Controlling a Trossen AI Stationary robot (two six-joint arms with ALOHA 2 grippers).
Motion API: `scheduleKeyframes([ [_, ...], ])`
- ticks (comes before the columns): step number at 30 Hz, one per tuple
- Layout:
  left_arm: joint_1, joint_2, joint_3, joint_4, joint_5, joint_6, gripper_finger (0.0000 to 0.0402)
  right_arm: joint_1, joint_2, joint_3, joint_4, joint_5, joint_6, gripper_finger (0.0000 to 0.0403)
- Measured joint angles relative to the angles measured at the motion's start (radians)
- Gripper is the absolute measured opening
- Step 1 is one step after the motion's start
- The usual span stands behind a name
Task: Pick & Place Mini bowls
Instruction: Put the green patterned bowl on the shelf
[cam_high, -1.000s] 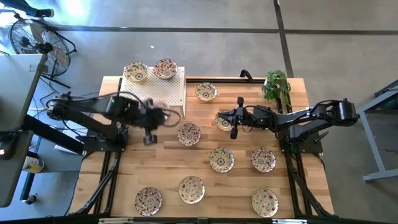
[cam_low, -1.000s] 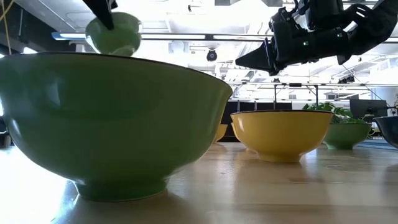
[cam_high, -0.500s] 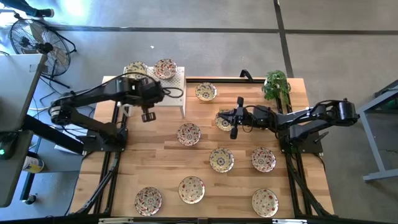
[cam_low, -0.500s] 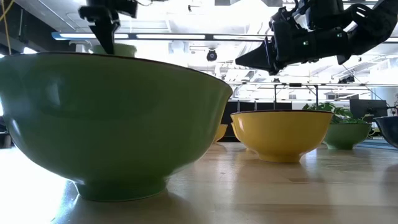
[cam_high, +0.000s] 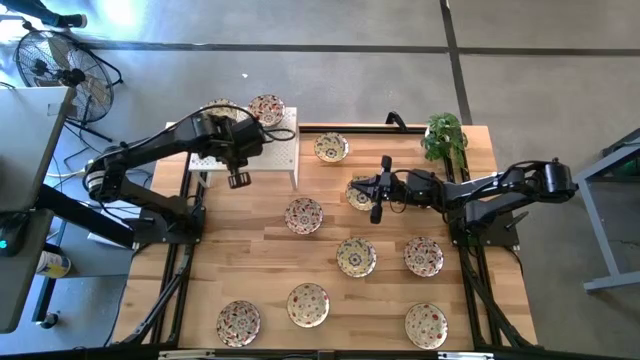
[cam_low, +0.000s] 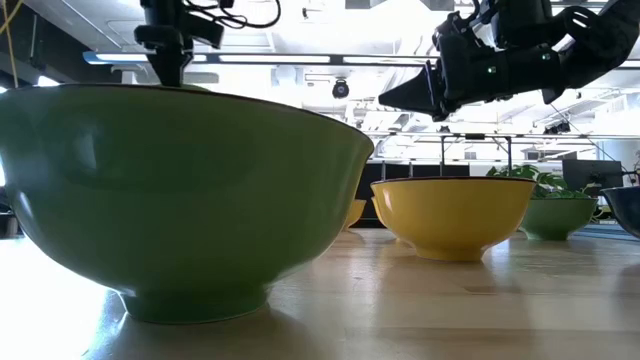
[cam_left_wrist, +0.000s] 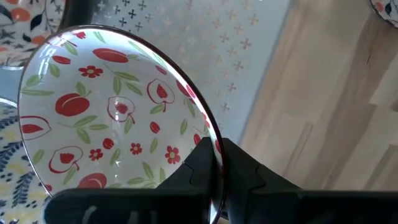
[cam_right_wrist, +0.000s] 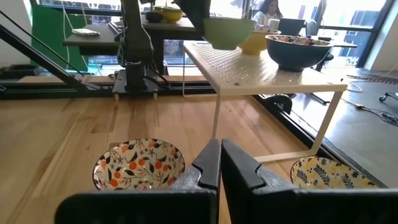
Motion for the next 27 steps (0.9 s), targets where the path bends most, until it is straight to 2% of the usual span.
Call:
scheduleKeyframes([
  [9, 0.011, 0.017, -0.001, 0.008, 0.041, 0.023, 0.0012, 0.0, 0.0, 0.0, 0.0, 0.0, 0.0, 0.0002],
  [22, 0.01, 0.061, 0.0, -0.022, 0.042, 0.011, 0.0018, 0.0, 0.0, 0.0, 0.0, 0.0, 0.0, 0.0001],
  [27, 0.01, 0.061, 0.0, -0.024, 0.034, -0.022, 0.004, 0.0, 0.0, 0.0, 0.0, 0.0, 0.0, 0.0001],
])
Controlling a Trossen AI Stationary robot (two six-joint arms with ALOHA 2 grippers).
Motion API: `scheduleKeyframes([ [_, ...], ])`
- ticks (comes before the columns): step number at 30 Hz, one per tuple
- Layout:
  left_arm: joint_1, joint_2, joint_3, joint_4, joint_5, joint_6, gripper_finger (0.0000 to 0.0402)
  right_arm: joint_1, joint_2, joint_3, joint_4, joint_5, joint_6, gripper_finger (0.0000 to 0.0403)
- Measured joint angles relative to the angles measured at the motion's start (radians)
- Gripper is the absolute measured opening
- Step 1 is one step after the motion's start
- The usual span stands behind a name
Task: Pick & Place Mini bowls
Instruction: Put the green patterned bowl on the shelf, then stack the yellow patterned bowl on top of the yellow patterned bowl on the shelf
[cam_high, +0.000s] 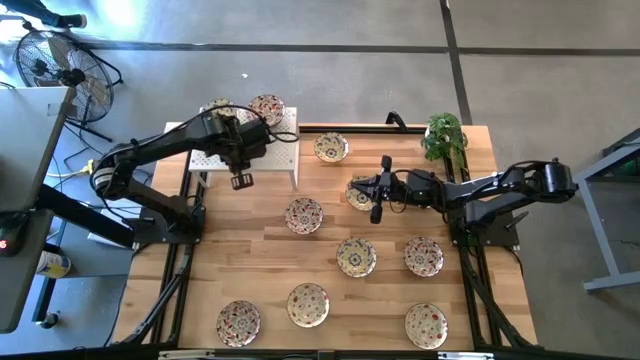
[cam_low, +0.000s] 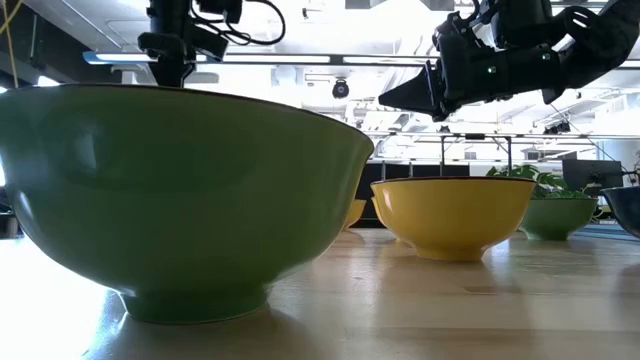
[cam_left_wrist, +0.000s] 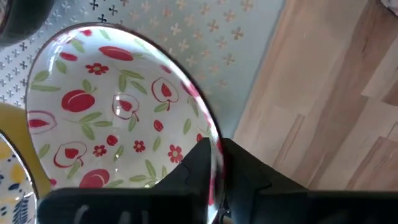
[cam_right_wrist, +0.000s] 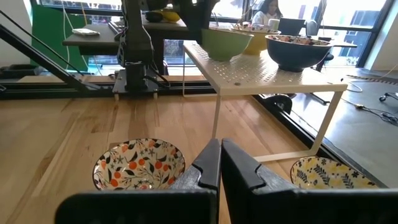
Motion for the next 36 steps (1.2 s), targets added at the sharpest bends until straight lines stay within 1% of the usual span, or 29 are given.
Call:
scheduleKeyframes([
  [9, 0.0, -0.015, 0.002, -0.014, -0.015, 0.008, 0.0128, 0.0, 0.0, 0.0, 0.004, 0.0, 0.0, 0.0],
  [12, 0.0, -0.013, 0.002, -0.011, -0.03, 0.019, 0.0147, 0.0, 0.0, 0.0, 0.004, 0.0, -0.003, 0.0],
  [15, 0.0, -0.015, 0.002, 0.0, -0.033, 0.034, 0.0157, 0.0, 0.0, 0.0, 0.004, 0.0, -0.006, 0.0],
  [19, 0.0, -0.047, 0.002, 0.026, -0.034, 0.07, 0.0158, 0.0, 0.0, 0.0, 0.004, 0.0, -0.007, 0.0],
  [24, 0.0, -0.077, 0.017, 0.037, -0.034, 0.073, 0.0159, 0.0, 0.0, 0.0, 0.006, 0.0, -0.007, 0.0],
  [27, 0.0, -0.115, 0.023, 0.049, -0.033, 0.073, 0.0158, 0.0, 0.0, 0.0, 0.006, 0.0, -0.007, 0.0],
  [30, 0.0, -0.157, 0.023, 0.087, 0.009, 0.041, 0.0153, 0.0, 0.0, 0.0, 0.006, 0.0, -0.007, 0.0],
  [33, 0.0, -0.236, -0.036, 0.192, 0.067, -0.012, 0.0133, 0.0, 0.0, 0.0, 0.006, 0.0, -0.007, 0.0],
  [36, 0.0, -0.342, -0.157, 0.349, 0.159, -0.03, 0.0105, 0.0, 0.0, 0.0, 0.006, 0.0, -0.007, 0.0],
])
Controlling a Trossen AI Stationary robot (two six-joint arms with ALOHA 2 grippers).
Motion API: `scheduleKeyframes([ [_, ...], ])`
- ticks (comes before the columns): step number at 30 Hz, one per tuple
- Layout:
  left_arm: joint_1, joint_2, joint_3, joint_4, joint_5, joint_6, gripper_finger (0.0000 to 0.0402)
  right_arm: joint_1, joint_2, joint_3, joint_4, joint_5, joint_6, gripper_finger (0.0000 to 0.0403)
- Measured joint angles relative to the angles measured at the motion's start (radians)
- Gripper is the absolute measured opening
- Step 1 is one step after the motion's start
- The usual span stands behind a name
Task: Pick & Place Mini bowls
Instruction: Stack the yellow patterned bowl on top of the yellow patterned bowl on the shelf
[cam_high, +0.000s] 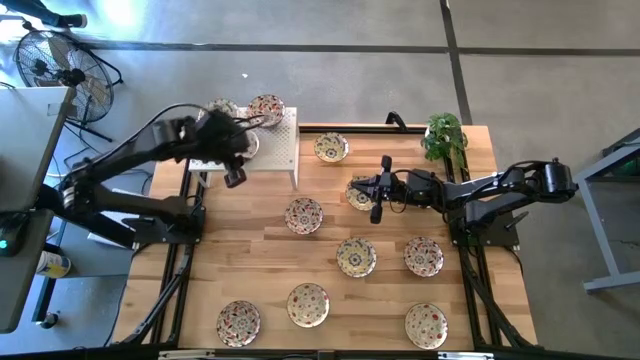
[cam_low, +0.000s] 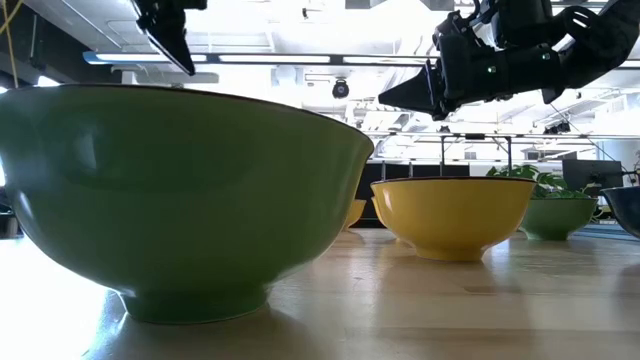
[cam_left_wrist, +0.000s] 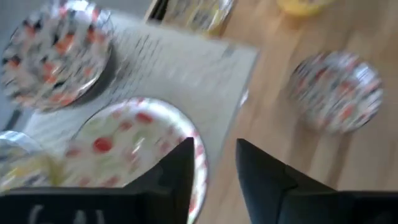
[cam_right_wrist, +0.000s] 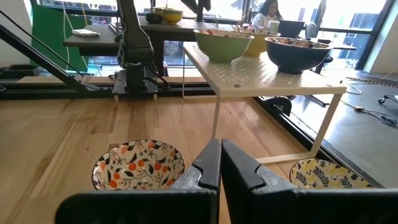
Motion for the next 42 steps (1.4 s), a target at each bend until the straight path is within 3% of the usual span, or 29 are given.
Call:
scheduleKeyframes([
  [5, 0.0, -0.111, -0.182, 0.209, 0.057, 0.001, 0.0062, 0.0, 0.0, 0.0, 0.0, 0.014, 0.0, 0.0],
  [10, 0.0, -0.163, -0.228, 0.22, 0.01, 0.011, 0.0031, 0.0, 0.0, 0.0, 0.0, 0.033, 0.0, 0.0],
  [14, 0.0, -0.198, -0.23, 0.27, 0.065, 0.01, 0.0006, 0.0, 0.0, 0.002, 0.005, 0.053, 0.0, 0.0],
  [23, -0.093, -0.285, -0.511, 0.756, 0.277, -0.03, 0.0002, 0.001, -0.015, 0.003, 0.026, 0.058, 0.055, 0.0003],
  [28, -0.171, -0.263, -0.591, 0.825, 0.29, -0.104, 0.0004, 0.001, -0.07, 0.004, -0.047, 0.088, 0.144, 0.0024],
  [32, -0.283, -0.246, -0.67, 0.968, 0.212, -0.126, 0.0001, 0.001, -0.142, 0.005, -0.212, 0.15, 0.245, 0.0065],
  [36, -0.377, -0.247, -0.757, 1.178, 0.132, -0.111, 0.0001, 0.001, -0.222, 0.068, -0.568, 0.187, 0.389, 0.0117],
  [42, -0.447, -0.247, -0.822, 1.24, -0.008, -0.117, 0.0001, -0.001, -0.245, 0.203, -1.007, 0.168, 0.533, 0.0178],
])
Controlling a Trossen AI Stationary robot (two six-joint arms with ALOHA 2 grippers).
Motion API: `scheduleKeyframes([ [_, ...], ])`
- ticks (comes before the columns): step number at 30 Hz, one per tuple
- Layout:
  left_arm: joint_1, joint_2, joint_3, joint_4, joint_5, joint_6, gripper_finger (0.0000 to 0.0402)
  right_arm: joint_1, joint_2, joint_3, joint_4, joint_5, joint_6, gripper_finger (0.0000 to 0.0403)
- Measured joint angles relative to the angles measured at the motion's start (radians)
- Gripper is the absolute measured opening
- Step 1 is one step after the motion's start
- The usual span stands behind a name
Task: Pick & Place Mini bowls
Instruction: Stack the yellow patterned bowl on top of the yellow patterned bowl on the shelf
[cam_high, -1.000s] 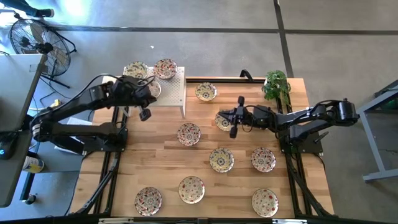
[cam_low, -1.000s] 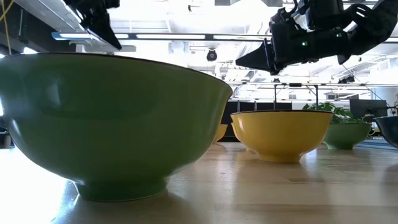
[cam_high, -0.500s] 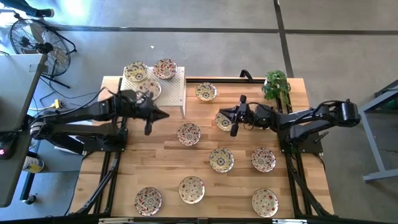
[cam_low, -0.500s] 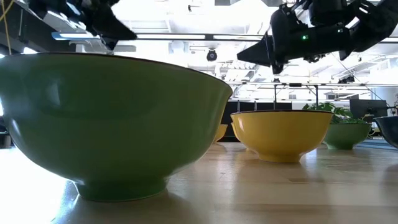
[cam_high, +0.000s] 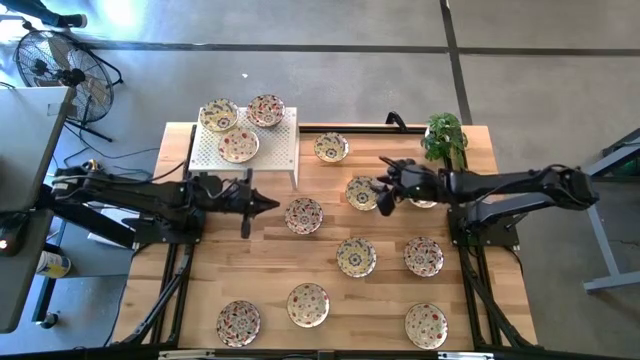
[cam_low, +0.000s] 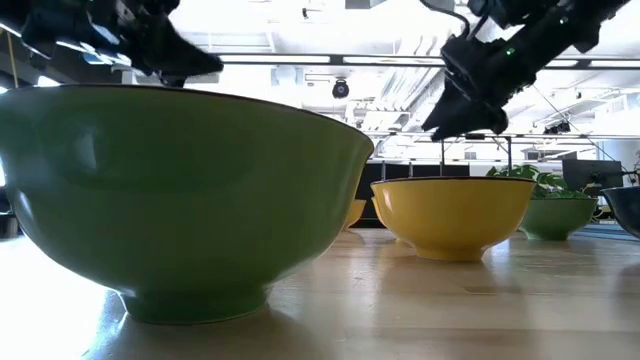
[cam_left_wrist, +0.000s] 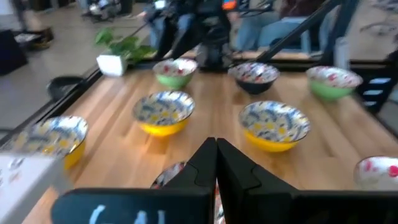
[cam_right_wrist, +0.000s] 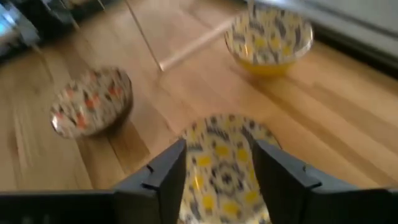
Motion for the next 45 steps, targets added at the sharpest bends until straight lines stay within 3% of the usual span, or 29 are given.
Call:
scheduleKeyframes([
  [3, 0.003, 0.001, -0.013, 0.001, -0.028, -0.021, 0.0001, -0.002, 0.018, 0.02, -0.055, -0.018, -0.073, 0.0194],
  [7, 0.003, 0.001, -0.016, 0.001, -0.029, -0.027, 0.0001, 0.03, 0.046, 0.036, -0.07, -0.074, -0.287, 0.0204],
  [13, 0.003, 0.011, -0.016, 0.001, -0.029, -0.038, 0.0001, 0.104, 0.129, 0.081, -0.101, -0.074, -0.565, 0.0204],
  [25, 0.003, 0.084, -0.016, 0.035, -0.031, -0.061, 0.0001, 0.124, 0.36, 0.109, -0.174, -0.011, -0.776, 0.02],
  [32, 0.003, 0.098, -0.016, 0.046, -0.031, -0.079, 0.0001, 0.1, 0.46, 0.11, -0.115, -0.011, -0.854, 0.0142],
  [40, 0.003, 0.098, -0.016, 0.045, 0.033, -0.286, 0.0001, 0.08, 0.487, 0.128, -0.12, -0.009, -0.874, 0.0016],
  [45, 0.003, 0.097, -0.016, 0.037, 0.067, -0.55, 0.0001, 0.098, 0.483, 0.215, -0.22, -0.038, -0.909, 0.0022],
])
